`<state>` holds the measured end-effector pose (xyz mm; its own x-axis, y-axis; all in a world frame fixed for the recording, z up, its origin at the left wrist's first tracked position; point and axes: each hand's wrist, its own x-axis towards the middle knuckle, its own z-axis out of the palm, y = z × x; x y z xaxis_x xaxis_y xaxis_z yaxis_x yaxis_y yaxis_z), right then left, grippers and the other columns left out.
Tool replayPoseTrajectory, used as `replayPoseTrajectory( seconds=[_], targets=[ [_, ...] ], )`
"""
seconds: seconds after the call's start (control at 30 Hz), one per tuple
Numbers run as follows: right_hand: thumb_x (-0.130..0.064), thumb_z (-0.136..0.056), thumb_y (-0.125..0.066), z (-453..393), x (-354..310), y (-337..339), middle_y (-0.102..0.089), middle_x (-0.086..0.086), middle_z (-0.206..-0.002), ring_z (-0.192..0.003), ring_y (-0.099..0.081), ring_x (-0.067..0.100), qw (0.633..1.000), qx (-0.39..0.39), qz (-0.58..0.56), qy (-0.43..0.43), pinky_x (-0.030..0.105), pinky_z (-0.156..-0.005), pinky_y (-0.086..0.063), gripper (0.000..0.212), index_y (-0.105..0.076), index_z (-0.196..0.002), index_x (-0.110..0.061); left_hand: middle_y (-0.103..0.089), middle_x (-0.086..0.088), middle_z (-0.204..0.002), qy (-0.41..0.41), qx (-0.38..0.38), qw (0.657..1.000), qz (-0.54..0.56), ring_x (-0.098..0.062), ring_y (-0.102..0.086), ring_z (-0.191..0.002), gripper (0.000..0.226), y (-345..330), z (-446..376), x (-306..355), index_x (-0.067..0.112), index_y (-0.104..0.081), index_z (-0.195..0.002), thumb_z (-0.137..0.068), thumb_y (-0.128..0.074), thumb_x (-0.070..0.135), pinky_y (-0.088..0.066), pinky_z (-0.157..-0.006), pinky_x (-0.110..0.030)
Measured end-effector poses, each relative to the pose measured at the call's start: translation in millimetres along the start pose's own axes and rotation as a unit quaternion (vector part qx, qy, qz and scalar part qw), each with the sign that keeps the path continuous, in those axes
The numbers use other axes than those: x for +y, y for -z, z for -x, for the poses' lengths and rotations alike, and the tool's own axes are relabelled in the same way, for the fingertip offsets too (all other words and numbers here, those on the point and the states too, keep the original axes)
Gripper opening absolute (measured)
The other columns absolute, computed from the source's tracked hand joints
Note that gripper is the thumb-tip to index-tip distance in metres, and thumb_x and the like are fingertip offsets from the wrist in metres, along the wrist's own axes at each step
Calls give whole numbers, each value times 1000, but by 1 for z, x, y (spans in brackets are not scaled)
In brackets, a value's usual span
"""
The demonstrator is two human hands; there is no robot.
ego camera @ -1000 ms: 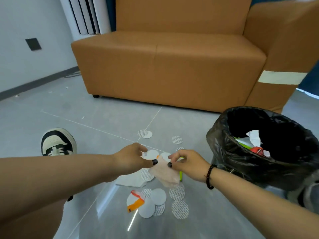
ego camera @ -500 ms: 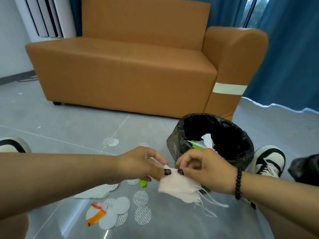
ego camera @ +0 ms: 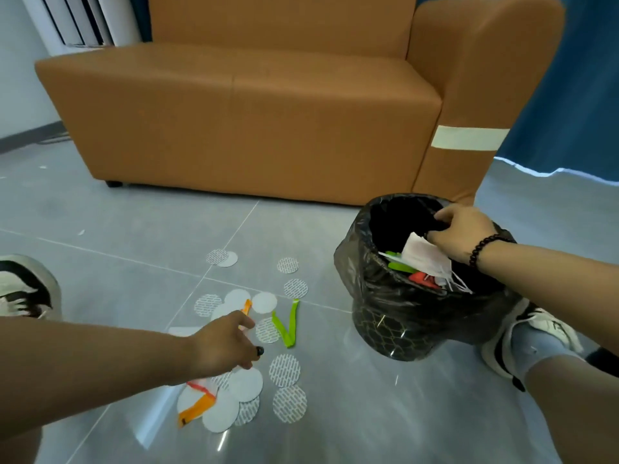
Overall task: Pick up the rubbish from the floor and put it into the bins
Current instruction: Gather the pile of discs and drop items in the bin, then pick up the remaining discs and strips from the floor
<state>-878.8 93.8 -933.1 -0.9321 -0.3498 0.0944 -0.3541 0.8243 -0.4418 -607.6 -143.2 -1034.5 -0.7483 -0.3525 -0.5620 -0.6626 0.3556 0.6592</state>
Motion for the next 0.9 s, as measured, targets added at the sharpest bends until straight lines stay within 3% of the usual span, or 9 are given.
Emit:
replayPoseTrajectory(
  seconds=[0.07, 0.17, 0.3, 0.37, 0.47, 0.57, 0.77, 0.9],
  targets=[
    [-21, -84, -65, 1, -18, -8, -41, 12, -135, -117, -47, 31, 998, -4, 33, 44, 34, -92, -44, 46, -49, -126, -9, -63, 3, -115, 15, -1, 984, -177, -15, -59, -105, 55, 0, -2, -38, 17, -36, -132, -87, -65, 28, -47, -86, -23],
    [-16, -85, -60, 32, -56, -24, -31, 7, -139, -131, -32, 29, 968, 43, 40, 245, 41, -108, -34, 46, -45, -129, -13, -45, 0, -139, 37, 8, 958, -283, -16, -48, -124, 63, -3, 2, -81, 19, -29, -141, -90, -60, 39, -39, -100, -20],
    [-13, -77, -65, 89, -83, -79, -45, 14, -136, -119, -49, 34, 854, -48, 82, 511, 44, -94, -47, 40, -56, -116, -11, -35, -2, -142, 14, 23, 948, -317, -18, -46, -125, 65, -3, -11, -103, 21, -27, -143, -90, -58, 41, -40, -102, -25],
    [-14, -79, -62, 107, -81, -118, -49, 14, -131, -112, -54, 35, 811, -141, 128, 553, 44, -88, -49, 36, -56, -114, -10, -33, 0, -142, -9, 23, 943, -331, -17, -45, -125, 65, 2, -21, -109, 25, -27, -143, -89, -60, 40, -41, -102, -26],
    [-24, -91, -52, 129, -70, -166, -45, 8, -130, -115, -48, 30, 817, -298, 173, 462, 41, -94, -43, 36, -47, -124, -12, -33, 1, -140, -34, -3, 916, -399, -17, -41, -126, 64, 9, -29, -125, 27, -30, -141, -87, -61, 39, -42, -102, -29],
    [-35, -91, -54, 139, -62, -203, -43, 8, -132, -118, -47, 28, 850, -372, 177, 329, 37, -96, -42, 44, -43, -128, -13, -31, 2, -136, -74, -28, 869, -488, -19, -37, -123, 63, 14, -32, -149, 28, -33, -138, -84, -61, 45, -40, -99, -32],
    [-41, -75, -70, 156, -53, -254, -39, 1, -129, -122, -41, 20, 927, -351, 42, 126, 28, -101, -38, 66, -40, -130, -20, -49, 1, -121, -88, -21, 892, -443, -16, -46, -107, 46, 17, -48, -155, 24, -46, -122, -87, -52, 54, -41, -90, -30],
    [-33, -70, -75, 173, -42, -267, -35, -5, -119, -118, -37, 14, 951, -299, -11, 72, 22, -97, -39, 63, -43, -123, -25, -60, -2, -111, -81, -43, 892, -442, -20, -55, -101, 36, 23, -57, -149, 20, -50, -110, -89, -52, 49, -42, -78, -30]
  ],
)
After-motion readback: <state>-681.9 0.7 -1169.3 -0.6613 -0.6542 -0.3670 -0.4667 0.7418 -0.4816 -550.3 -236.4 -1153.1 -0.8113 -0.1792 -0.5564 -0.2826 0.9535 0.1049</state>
